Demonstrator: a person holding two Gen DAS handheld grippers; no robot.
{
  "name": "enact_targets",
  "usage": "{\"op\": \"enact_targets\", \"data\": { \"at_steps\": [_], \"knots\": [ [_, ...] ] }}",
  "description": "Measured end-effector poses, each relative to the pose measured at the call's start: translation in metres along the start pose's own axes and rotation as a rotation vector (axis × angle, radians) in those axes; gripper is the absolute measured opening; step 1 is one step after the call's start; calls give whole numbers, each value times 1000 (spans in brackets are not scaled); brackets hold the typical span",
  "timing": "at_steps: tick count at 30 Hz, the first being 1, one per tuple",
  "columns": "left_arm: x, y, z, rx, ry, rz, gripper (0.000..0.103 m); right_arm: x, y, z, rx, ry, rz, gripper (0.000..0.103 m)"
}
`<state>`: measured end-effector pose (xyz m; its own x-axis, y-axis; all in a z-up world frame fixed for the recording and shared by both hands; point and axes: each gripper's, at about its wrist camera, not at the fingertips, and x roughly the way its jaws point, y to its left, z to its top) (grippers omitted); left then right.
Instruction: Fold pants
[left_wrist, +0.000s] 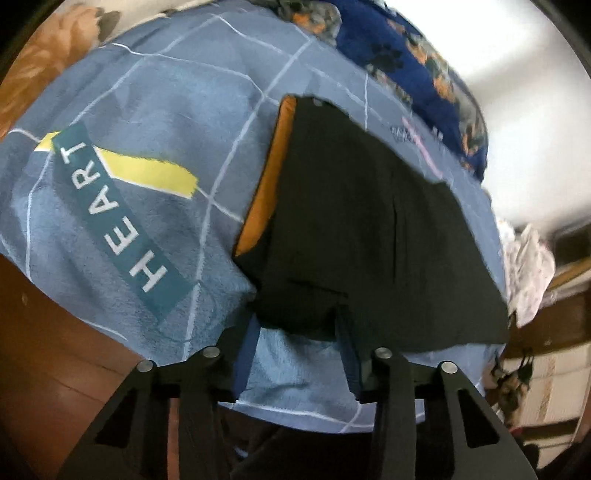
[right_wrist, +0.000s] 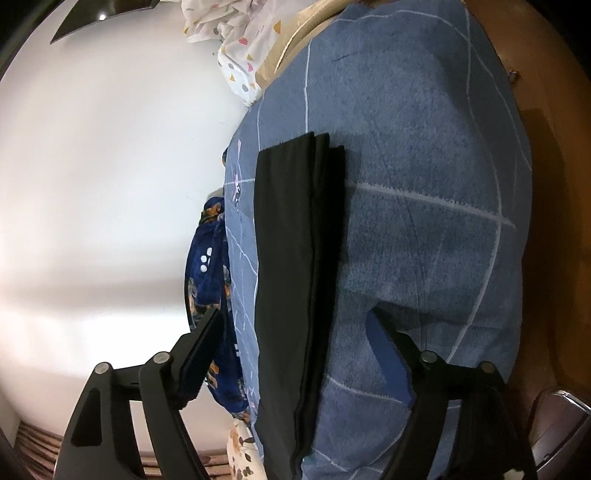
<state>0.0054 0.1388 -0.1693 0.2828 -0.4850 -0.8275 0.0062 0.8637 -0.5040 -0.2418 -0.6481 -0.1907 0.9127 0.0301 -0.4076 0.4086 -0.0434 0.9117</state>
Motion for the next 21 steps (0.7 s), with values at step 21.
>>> {"op": "enact_targets", "data": {
  "at_steps": [21],
  "knots": [
    [-1,-25,21,131,-91,250,12,4,-6,-2,26,-7,-9,85]
  ]
}}
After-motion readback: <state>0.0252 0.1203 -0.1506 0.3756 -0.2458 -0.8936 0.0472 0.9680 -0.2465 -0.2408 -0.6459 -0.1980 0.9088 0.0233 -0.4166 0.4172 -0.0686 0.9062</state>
